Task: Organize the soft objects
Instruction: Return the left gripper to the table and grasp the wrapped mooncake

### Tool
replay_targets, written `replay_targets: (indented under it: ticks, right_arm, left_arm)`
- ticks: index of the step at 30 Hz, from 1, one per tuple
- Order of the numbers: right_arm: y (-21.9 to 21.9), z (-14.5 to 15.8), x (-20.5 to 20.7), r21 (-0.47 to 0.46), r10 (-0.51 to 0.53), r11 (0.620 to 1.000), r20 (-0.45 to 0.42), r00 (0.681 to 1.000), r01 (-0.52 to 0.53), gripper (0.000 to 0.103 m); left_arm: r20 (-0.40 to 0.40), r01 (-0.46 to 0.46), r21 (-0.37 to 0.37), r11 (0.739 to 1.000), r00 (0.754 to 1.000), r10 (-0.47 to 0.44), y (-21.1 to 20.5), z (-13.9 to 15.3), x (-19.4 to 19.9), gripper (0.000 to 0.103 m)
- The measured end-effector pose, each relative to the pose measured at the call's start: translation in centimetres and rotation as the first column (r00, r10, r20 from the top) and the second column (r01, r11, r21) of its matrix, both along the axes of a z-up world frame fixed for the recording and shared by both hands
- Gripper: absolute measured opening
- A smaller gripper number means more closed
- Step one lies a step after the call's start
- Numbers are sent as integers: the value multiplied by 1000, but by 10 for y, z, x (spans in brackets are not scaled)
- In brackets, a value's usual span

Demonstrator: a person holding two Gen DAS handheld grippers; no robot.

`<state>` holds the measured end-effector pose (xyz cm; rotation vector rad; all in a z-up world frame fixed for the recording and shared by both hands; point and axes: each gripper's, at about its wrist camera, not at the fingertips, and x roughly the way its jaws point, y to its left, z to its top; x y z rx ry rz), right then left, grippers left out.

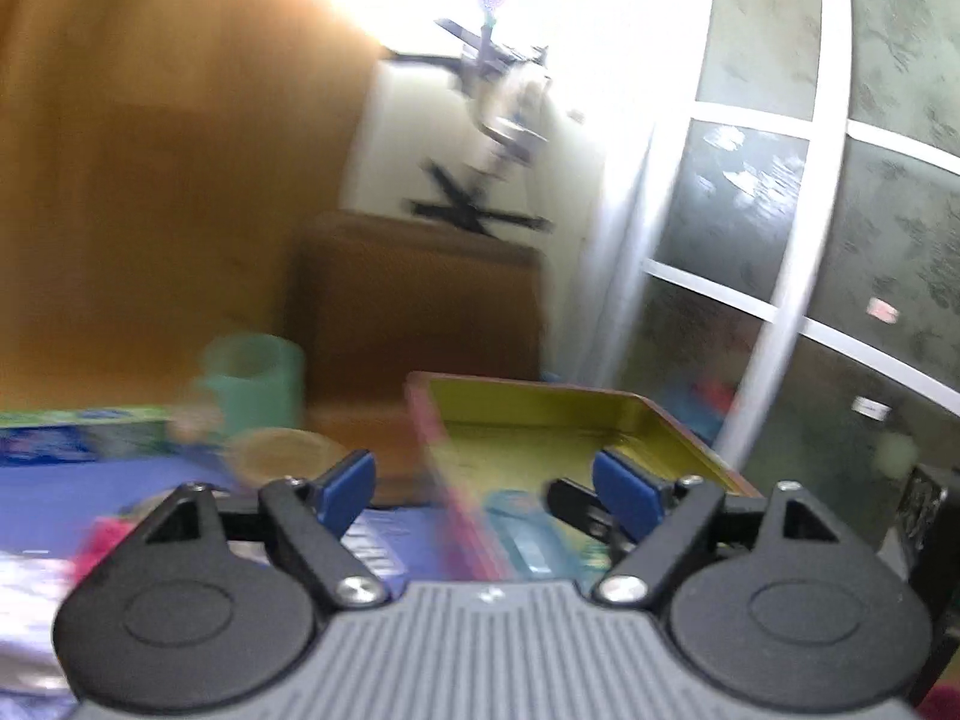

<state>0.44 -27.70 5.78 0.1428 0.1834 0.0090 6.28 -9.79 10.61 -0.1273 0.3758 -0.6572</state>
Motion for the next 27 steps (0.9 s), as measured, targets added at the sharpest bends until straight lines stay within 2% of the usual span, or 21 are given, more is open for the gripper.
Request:
replay_targets:
  ticks: [6,11,13,16,22,27]
  right_arm:
    - [51,-5,21,-33,135,990,-65,989,-137,59]
    - [87,-15,44,-23,252,965,-165,953,-260,70]
    - [100,-19,51,-25,280,956,-196,940,-291,79]
    - [117,-27,55,-32,303,947,-243,921,-320,85]
    - [134,-38,71,11,340,935,-326,882,-356,91]
    - [145,-49,87,81,361,930,-382,851,-358,92]
  left_arm:
    - [39,-194,12,981,980,194,82,-17,-7,85]
    - [10,-322,17,947,947,322,134,-41,4,85]
    - [-21,-344,-1,939,939,344,149,-51,10,85]
    - [-66,-369,-38,928,928,367,168,-61,18,85]
    - [-87,-362,-71,930,931,355,178,-72,20,85]
    - [-128,-355,-121,927,932,340,188,-75,20,85]
